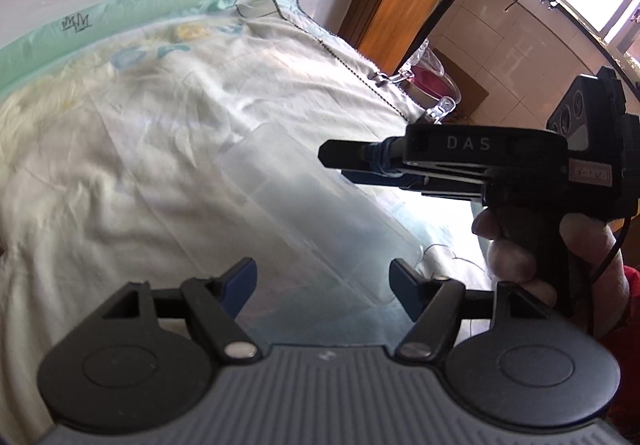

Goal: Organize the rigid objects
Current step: 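Lower the right gripper over the clear plastic container on the sheet, then close the right gripper on the clear plastic container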

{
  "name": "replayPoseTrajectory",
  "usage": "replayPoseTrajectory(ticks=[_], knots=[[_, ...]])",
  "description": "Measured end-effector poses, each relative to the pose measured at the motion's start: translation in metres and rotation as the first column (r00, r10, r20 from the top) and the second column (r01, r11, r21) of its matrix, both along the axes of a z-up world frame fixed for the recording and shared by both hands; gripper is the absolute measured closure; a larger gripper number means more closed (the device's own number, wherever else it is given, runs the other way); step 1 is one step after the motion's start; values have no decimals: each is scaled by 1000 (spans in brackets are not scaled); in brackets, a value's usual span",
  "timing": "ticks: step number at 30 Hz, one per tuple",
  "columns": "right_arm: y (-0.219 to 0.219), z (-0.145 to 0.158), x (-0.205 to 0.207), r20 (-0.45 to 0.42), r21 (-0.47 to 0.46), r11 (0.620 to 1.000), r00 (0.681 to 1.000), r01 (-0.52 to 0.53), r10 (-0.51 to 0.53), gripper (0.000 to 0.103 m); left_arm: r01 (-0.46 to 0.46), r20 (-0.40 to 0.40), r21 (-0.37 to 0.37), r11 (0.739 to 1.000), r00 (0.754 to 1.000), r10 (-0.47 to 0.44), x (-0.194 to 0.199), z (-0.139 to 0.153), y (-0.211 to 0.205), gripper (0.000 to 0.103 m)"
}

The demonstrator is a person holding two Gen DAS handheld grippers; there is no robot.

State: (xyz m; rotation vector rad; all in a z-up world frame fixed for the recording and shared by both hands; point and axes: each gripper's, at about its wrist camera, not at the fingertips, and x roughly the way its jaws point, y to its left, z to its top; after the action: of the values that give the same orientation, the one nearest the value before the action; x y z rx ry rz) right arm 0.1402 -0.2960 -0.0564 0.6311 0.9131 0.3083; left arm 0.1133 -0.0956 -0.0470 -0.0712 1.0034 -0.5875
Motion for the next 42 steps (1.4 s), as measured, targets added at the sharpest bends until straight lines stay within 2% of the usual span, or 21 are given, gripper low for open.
replayPoseTrajectory(ticks=[5,11,15,25,30,33,42], knots=[[-3,-13,-7,-45,64,998,999,-9,12,88,42,-20,9,999,999,-42,7,-6,-13,31],[0,-13,-8,-65,84,996,997,-35,40,88,63,-55,-1,998,996,-63,5,-15,-15,30],[9,-9,-9,-62,54,997,996,-64,67,86,51,-60,-4,999,997,-51,0,-15,-7,29],[48,-9,-32,-111,68,995,990,-77,84,85,8,-59,12,1000,998,-8,-18,-14,24,27],[66,-16,-36,-188,153,984,975,-88,117,85,-61,-28,29,998,998,62,-22,-11,50,28],[83,-18,-40,-206,180,976,965,-125,162,85,-85,-10,65,994,996,85,-26,-11,64,28],[136,-9,-45,-137,61,962,952,-267,273,85,-124,22,140,982,992,123,-51,-14,92,27]])
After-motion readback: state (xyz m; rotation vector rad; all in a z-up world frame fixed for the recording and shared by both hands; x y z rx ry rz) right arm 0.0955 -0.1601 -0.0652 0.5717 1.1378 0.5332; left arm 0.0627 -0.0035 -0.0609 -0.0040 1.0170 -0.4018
